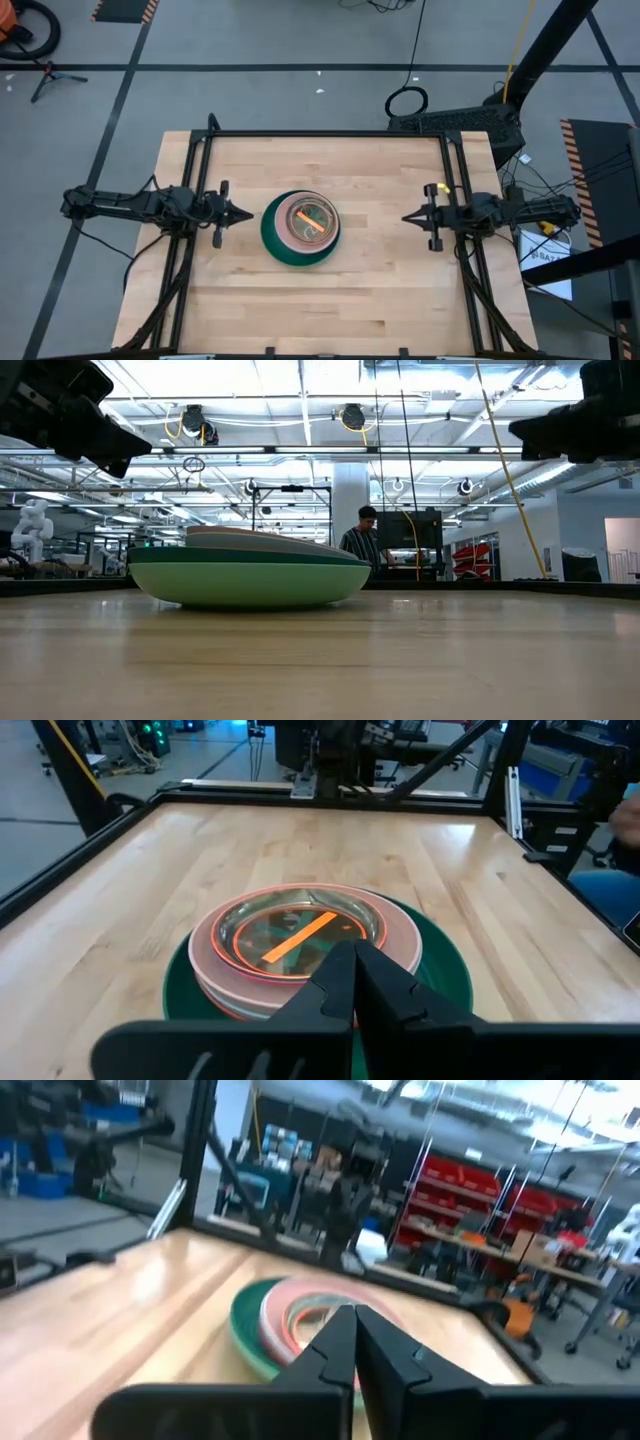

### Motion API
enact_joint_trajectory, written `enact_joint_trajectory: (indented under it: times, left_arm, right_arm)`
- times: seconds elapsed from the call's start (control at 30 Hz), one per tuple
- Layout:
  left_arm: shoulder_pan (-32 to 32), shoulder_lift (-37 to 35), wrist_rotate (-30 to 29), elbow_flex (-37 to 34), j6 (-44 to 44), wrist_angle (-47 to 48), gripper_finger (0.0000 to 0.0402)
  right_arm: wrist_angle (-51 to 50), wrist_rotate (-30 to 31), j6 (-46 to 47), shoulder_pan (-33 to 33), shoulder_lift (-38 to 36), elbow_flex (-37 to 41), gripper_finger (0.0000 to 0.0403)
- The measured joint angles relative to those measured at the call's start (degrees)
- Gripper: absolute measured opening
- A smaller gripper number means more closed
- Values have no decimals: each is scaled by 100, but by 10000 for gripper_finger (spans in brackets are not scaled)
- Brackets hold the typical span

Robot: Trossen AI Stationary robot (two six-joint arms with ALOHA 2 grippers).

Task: Stack plastic plates
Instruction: Return to Home Position

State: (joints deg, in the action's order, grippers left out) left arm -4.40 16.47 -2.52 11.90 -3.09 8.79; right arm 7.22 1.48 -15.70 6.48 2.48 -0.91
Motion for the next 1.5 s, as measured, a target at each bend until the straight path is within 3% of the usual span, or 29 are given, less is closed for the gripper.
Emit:
enact_joint_trajectory:
  times: [0.2,1.5]
  left_arm:
    - [0,0,-2,0,0,8,4]
    - [0,2,-2,4,2,1,4]
  right_arm:
    - [-491,9,128,0,11,0,10]
    - [-528,9,150,0,11,3,11]
